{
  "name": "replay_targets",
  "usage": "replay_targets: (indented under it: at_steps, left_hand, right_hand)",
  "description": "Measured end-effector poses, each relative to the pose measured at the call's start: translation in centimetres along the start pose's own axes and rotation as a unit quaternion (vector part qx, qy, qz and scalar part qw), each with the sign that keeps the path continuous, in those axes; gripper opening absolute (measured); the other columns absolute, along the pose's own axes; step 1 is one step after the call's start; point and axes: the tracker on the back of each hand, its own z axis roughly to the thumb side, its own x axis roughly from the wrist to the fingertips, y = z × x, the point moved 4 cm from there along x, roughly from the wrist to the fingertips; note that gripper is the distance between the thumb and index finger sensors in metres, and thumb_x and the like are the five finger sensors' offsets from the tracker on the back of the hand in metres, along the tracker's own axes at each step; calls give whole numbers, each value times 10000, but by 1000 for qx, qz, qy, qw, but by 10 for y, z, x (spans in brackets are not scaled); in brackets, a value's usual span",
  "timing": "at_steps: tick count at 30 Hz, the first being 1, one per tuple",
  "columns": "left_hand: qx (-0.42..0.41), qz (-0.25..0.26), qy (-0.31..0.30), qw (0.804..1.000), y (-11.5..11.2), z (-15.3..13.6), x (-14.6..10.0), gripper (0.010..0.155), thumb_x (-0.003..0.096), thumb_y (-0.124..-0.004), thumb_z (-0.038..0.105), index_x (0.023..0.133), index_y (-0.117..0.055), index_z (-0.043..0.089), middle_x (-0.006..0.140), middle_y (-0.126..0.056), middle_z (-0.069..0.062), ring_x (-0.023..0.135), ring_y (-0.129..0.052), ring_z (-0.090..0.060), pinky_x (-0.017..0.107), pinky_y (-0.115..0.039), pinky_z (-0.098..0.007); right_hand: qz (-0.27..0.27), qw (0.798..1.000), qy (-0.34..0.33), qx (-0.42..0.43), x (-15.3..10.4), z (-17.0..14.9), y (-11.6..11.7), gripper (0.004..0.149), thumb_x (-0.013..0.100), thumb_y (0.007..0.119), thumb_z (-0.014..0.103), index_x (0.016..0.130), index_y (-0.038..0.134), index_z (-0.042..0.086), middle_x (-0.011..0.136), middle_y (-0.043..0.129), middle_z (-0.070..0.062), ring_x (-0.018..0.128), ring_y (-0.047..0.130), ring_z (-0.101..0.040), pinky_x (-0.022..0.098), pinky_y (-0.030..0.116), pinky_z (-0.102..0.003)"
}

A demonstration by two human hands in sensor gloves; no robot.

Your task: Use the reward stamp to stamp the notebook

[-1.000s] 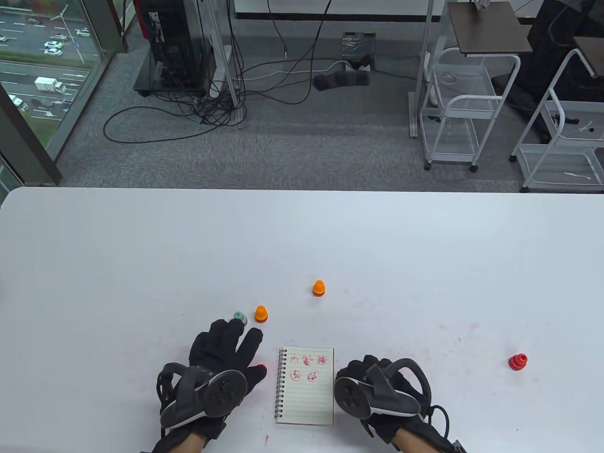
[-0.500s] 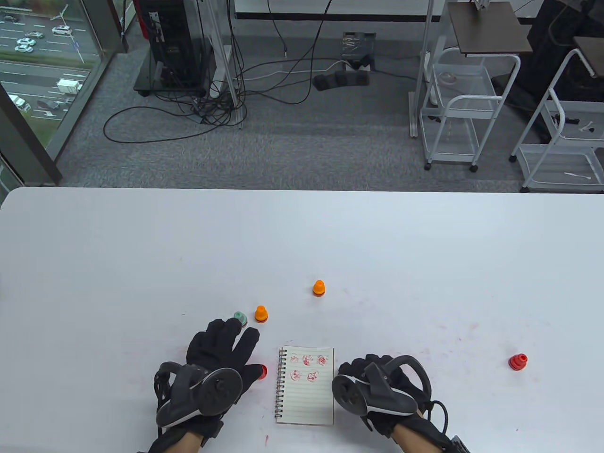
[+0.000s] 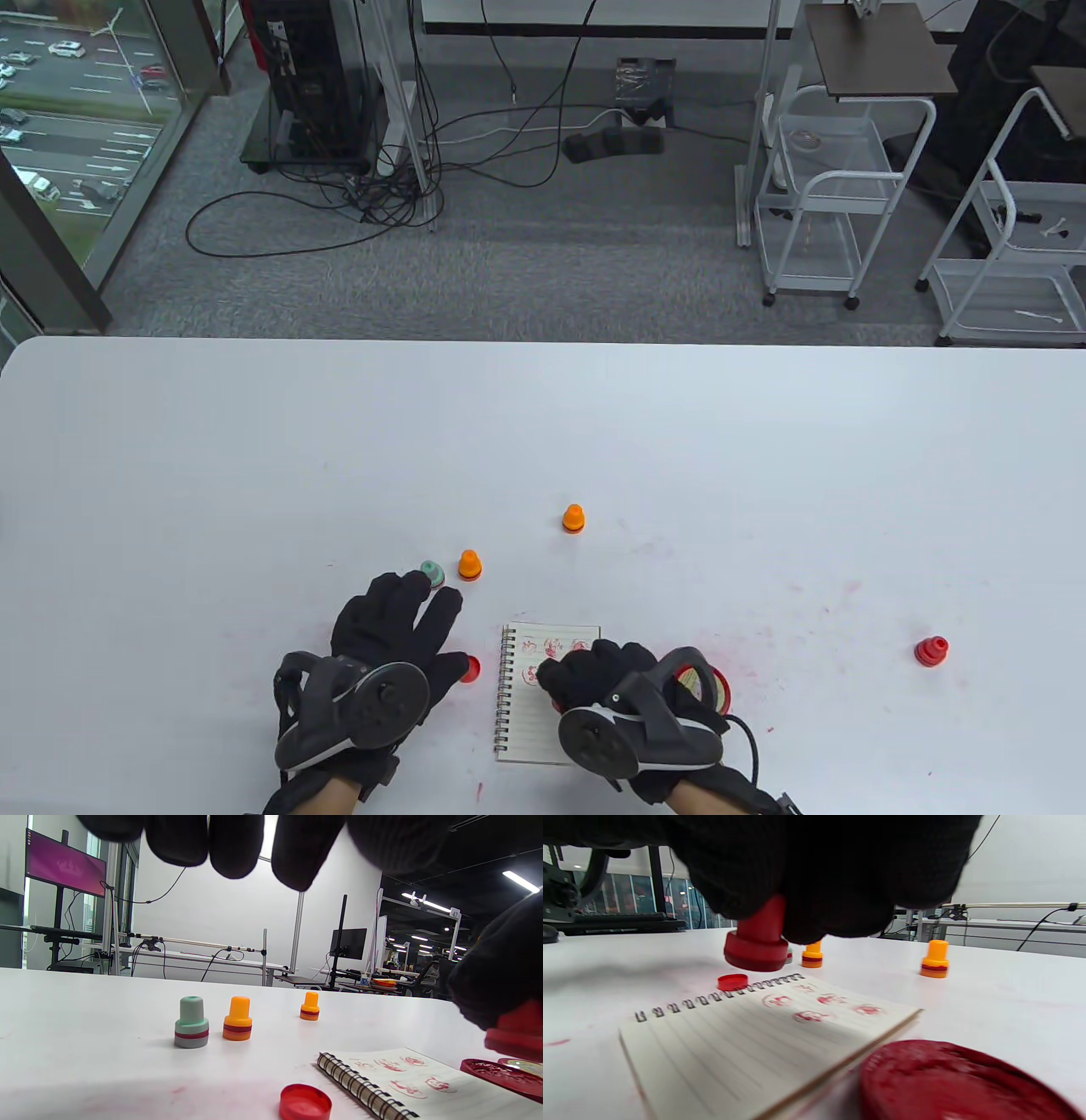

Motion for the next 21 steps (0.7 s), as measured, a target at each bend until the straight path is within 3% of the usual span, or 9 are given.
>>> replay_targets:
  at_steps: [13, 16, 21]
  left_hand:
    - [3, -1, -3, 1000, 2, 3, -1, 712, 486, -669, 568, 1106, -697, 218, 1170, -585, -186, 1029, -616, -489, 714, -597, -639]
    - [0, -5, -7, 1000, 0, 4, 0, 713, 484, -670, 568, 1104, -702, 219, 1168, -592, -183, 1029, -617, -488, 712, -597, -641]
    - [1, -13, -7, 1000, -3, 5, 0, 710, 484, -669, 568, 1103, -701, 221, 1169, -590, -184, 1030, -618, -485, 714, -598, -639]
  right_hand:
    - [37, 998, -37, -35, 28, 25, 25, 441, 415, 857, 294, 852, 824, 244, 800, 959, -42, 598, 973, -248, 469, 870, -403]
    - [65, 996, -37, -44, 32, 25, 40, 438, 419, 848, 289, 854, 816, 251, 806, 951, -47, 603, 966, -248, 470, 868, -403]
    - [61, 997, -21, -30, 33, 26, 39, 432, 382, 859, 271, 813, 841, 248, 767, 958, -65, 565, 974, -242, 452, 876, -395]
